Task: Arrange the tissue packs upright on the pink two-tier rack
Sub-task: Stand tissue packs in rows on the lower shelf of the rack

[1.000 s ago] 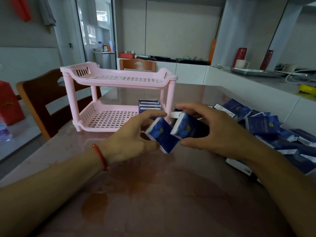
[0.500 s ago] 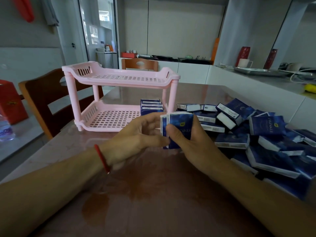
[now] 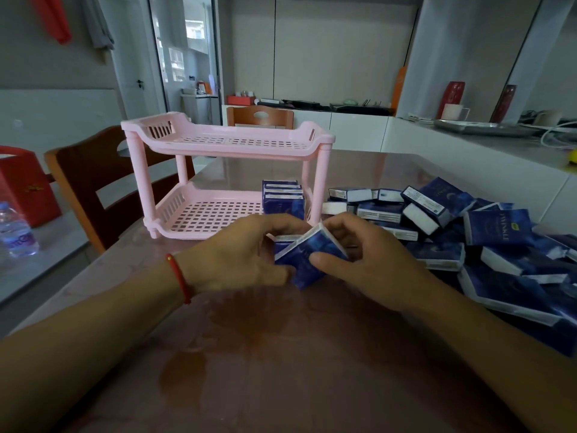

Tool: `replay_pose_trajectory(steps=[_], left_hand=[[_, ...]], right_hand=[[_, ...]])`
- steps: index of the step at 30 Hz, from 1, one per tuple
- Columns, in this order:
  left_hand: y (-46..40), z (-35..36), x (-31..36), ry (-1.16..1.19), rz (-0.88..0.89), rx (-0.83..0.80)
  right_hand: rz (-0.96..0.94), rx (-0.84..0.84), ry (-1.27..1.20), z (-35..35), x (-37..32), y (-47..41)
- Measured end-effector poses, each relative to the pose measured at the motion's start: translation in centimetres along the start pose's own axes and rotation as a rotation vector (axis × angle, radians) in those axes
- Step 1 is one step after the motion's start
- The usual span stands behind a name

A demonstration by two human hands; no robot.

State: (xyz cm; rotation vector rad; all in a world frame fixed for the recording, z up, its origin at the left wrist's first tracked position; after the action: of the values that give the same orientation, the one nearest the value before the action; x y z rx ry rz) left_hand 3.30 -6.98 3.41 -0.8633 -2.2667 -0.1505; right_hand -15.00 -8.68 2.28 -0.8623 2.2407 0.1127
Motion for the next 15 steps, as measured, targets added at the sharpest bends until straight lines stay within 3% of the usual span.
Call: replay_pose_trajectory(steps=[5, 9, 15], left_hand=[[-0.1, 0.0, 0.0, -0.154, -0.013, 0.041], [0.2, -1.5, -0.7, -0.109, -0.064, 0.101], [1.6, -6.4, -3.1, -0.074, -0.133, 0.292]], right_hand=[[0.034, -0.045, -0.077, -0.1, 0.9, -0.4], [-0.004, -0.075, -0.104, 0.6, 0.8, -0.4], [-0.029, 0.172, -0.108, -0.8, 0.4, -0.2]])
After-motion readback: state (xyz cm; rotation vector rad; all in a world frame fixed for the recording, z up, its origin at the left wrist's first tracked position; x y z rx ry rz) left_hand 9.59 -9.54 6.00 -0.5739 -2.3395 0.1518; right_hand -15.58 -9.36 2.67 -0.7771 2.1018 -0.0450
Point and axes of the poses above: each hand's wrist, its own y-axis away from the middle knuckle, its own z-axis out of the palm, x = y × z, the point moved 5 cm from there along -y, towards the middle knuckle, and after that the axes turned 15 degrees about -x, right-handed, at the moved point
